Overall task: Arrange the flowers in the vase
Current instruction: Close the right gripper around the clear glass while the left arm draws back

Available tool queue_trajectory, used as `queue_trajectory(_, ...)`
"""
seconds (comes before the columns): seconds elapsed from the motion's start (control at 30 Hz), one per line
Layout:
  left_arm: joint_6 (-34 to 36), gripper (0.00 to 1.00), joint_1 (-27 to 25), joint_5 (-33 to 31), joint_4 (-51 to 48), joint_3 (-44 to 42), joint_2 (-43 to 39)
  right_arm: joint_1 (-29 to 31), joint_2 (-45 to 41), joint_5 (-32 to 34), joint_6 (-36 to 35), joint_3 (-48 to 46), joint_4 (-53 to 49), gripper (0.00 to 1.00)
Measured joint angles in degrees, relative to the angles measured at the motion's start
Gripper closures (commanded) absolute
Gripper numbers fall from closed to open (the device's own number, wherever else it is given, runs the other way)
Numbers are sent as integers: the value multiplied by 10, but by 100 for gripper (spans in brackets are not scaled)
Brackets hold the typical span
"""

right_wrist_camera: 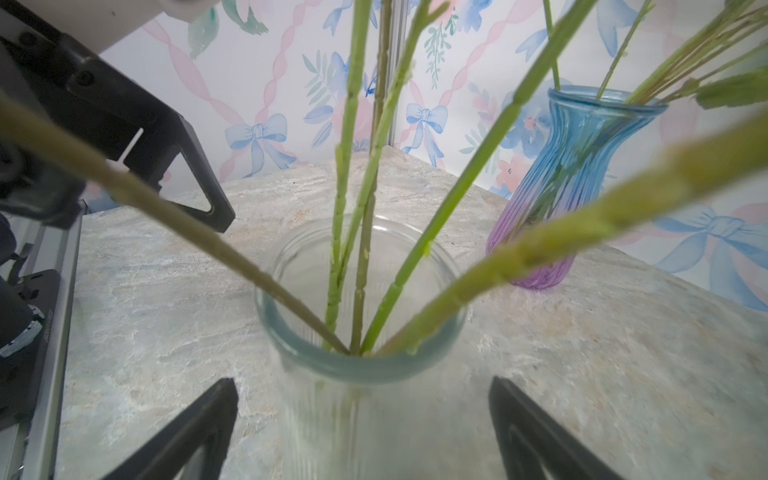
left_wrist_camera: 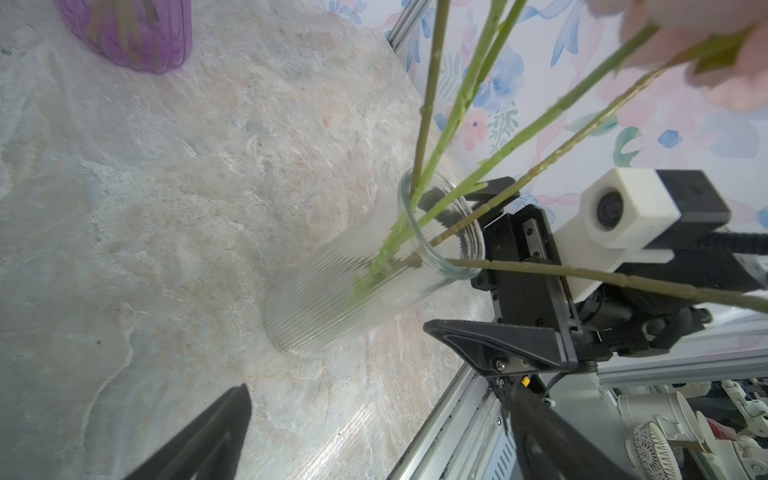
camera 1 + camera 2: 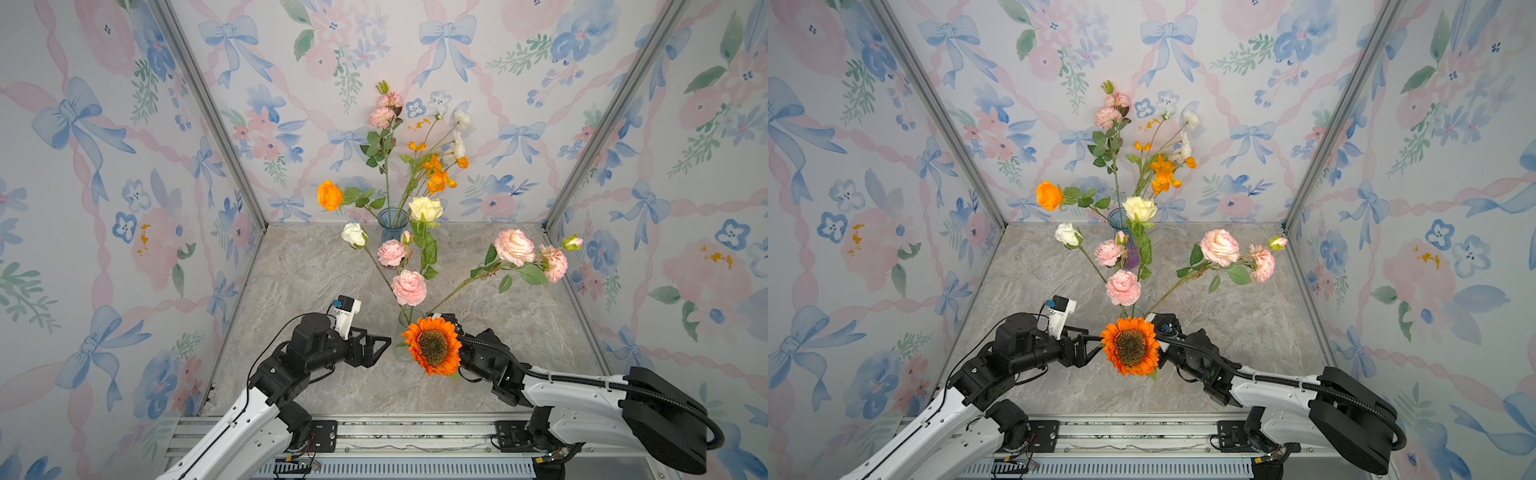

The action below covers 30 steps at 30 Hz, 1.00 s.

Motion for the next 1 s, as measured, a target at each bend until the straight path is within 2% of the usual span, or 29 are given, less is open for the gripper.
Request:
queue_trajectory(0.43, -2, 2, 3, 39, 27, -20, -3, -18, 90, -50, 10, 58, 67, 3)
queue_trajectory(0.53, -2, 2, 3, 40, 28, -20, -3, -18, 100, -51, 12, 63, 74, 0)
queue_trajectory(0.67, -2, 2, 3, 40, 28, -20, -3, -18, 109, -51, 14, 70, 77, 7)
queue_trajectory(1.0, -3, 2, 3, 39, 28, -20, -3, -17, 117, -50, 16, 74, 84, 38)
